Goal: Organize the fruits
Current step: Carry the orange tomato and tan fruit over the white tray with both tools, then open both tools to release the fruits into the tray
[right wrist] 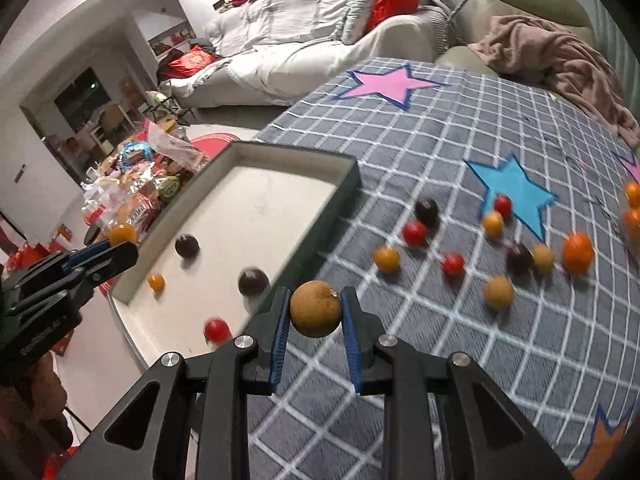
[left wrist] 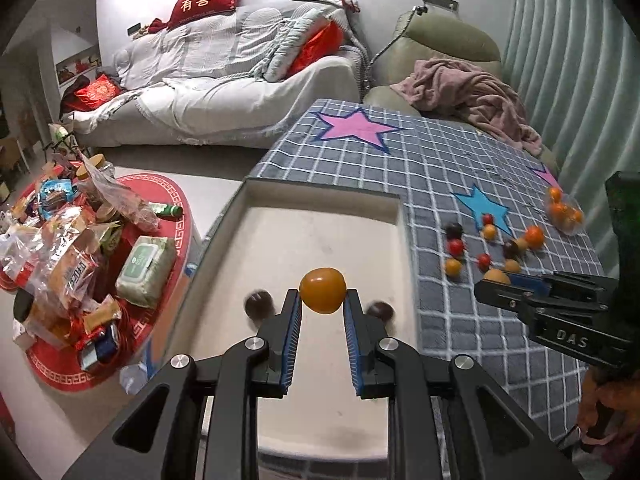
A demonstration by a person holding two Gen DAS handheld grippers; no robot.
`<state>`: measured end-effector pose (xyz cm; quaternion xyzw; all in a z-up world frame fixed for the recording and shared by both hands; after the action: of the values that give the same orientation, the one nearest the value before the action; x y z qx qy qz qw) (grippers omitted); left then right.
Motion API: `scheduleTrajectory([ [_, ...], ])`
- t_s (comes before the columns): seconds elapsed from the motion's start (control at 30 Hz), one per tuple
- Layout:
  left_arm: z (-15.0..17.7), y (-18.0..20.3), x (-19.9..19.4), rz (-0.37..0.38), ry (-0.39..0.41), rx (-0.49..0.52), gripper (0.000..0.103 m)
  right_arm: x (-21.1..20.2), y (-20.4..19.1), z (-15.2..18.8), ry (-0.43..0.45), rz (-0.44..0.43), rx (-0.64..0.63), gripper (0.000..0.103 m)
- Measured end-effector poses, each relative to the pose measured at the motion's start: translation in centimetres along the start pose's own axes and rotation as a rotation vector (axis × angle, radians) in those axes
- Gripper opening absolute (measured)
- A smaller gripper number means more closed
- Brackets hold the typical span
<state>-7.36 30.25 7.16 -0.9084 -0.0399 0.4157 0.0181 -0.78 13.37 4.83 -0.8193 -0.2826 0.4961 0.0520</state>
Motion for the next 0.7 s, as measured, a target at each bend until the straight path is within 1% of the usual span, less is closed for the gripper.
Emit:
scheduleTrajectory([
  [0.17,-1.6,-1.8,2.5,-0.014,-0.033,-0.016,0.023,0.9,-1.5,-2.3,-0.004,-0.033,-0.021,0.028],
  [0.27,-2.3,-2.0,4.1,-0.013,-0.056,-0.012,0.023,1.7,-2.2,-3.6,-0.012,-0.042,-0.046,0.028],
  [0.4,-3.3,-1.6,7.2,-0.029,-0.104,0.014,0.023,3.6,-2.7,-4.8,-0.036,-0.032,-0.071,0.028],
  [0.57,-3.2,-1.5,10.4,-0.041,-0.168,0.012,0.023,7.1,-3.2,-5.2,-0.095,-0.028,-0.075,0.028],
  [0.7,-2.5,-1.7,12.0,-0.054,-0.207,0.025,0.023,9.5,-3.7,-5.1,-0.13,0.001,-0.111,0.028],
])
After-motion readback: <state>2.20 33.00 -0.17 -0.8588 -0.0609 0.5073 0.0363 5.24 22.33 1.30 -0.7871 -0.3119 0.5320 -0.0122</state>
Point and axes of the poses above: each gripper's, at about its wrist camera, not at the fingertips, and x roughly the way its jaws point, y to its right, z to its underside, the point moved 4 cm from there along x, roughly the way its jaws point, and after that the axes turned 11 degrees about x, right-handed, at the moved point
